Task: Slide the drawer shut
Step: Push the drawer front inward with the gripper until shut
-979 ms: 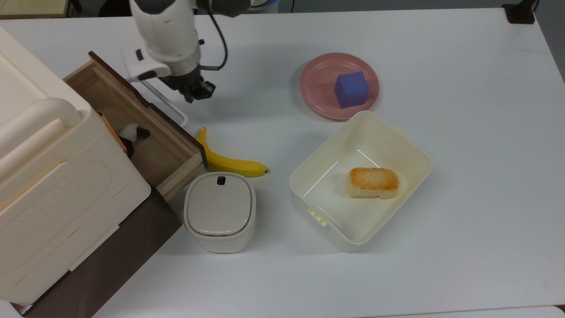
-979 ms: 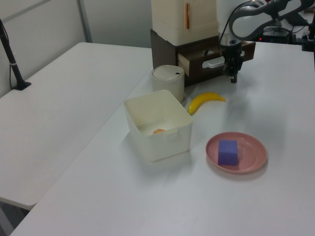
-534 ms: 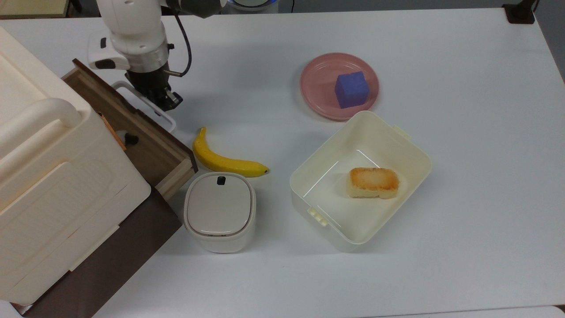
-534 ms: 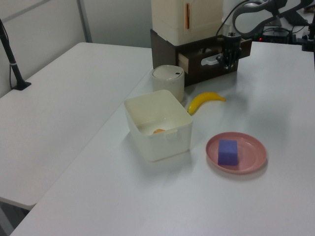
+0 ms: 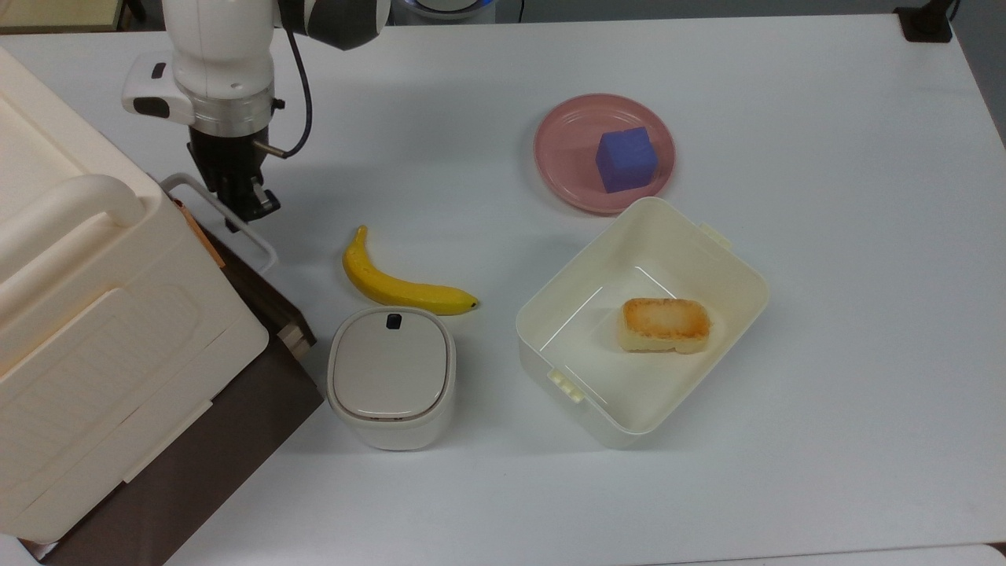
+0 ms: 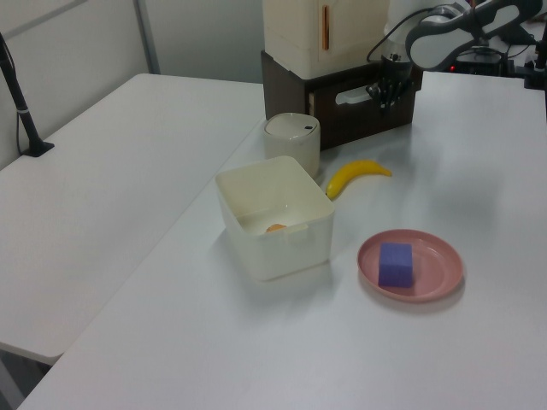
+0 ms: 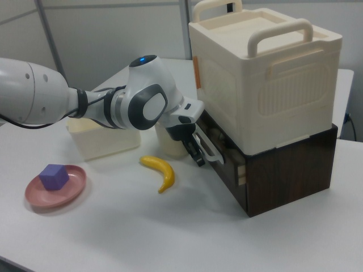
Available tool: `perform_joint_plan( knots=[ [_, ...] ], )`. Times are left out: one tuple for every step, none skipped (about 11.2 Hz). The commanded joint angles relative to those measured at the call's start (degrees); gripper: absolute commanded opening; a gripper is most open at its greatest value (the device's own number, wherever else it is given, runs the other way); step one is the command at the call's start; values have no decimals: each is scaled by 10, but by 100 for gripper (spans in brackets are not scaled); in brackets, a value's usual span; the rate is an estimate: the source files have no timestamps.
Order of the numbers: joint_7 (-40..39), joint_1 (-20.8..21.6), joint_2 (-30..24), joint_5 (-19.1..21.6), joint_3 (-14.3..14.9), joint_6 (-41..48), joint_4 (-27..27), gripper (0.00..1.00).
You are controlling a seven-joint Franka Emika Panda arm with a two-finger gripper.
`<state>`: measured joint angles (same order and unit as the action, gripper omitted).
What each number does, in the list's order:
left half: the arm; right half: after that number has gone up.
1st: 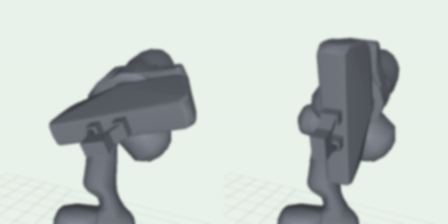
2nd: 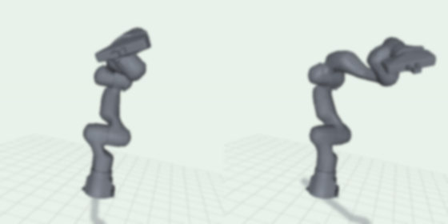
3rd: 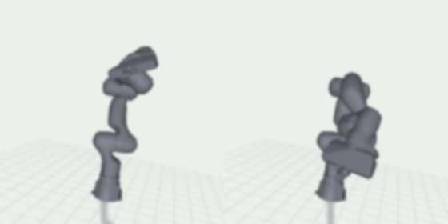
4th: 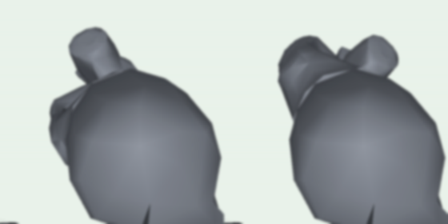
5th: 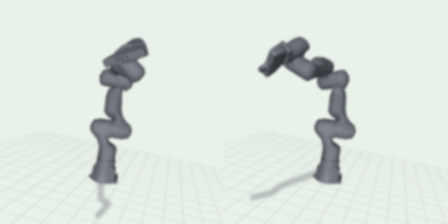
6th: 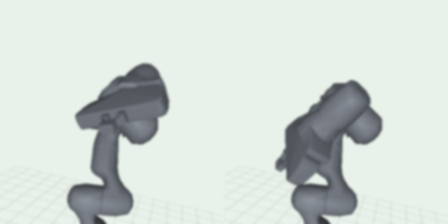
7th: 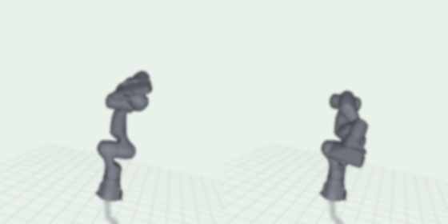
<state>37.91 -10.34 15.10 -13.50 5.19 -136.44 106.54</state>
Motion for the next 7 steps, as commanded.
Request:
perform_joint_plan(
  knots=[
    [88, -1, 17, -61, 3, -30, -10, 0],
    [108, -6, 18, -65, 3, -30, -12, 0],
    [117, -9, 17, -65, 3, -31, -12, 0],
    [120, -13, 17, -65, 3, -44, -19, 0],
    [135, -17, 18, -65, 3, -62, -20, 0],
    [143, -21, 18, -71, 4, -64, -21, 0],
    [144, -25, 18, -77, 3, -64, -26, 0]
  ],
)
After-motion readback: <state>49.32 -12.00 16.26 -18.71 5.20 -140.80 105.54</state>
